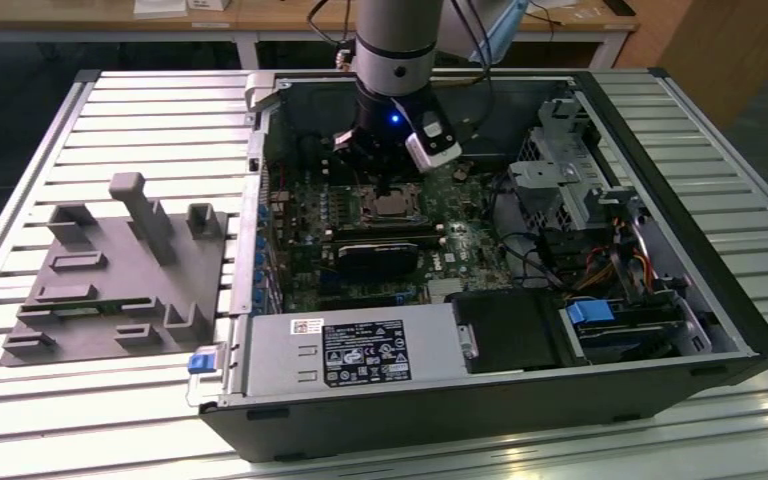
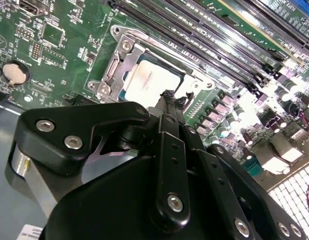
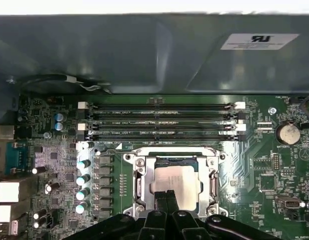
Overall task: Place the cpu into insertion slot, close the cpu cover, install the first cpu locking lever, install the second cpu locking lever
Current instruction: 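Close the cpu cover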
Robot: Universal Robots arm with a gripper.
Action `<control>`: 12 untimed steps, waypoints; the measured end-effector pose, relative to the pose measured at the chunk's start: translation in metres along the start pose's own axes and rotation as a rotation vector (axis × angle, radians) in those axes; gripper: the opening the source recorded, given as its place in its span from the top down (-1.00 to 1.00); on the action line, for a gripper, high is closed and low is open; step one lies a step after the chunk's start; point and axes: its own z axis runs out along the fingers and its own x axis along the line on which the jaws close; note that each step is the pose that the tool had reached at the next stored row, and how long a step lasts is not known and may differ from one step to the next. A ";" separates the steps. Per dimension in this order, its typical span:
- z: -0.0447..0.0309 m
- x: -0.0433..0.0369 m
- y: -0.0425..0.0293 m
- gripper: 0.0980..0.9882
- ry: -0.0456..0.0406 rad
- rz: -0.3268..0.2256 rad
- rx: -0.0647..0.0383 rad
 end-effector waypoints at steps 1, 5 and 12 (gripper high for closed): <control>0.0008 0.0013 -0.0002 0.99 -0.0041 0.000 -0.001; 0.0037 0.0070 -0.0010 0.99 -0.0166 -0.001 -0.006; 0.0123 0.0120 -0.0024 0.99 -0.0213 -0.002 -0.010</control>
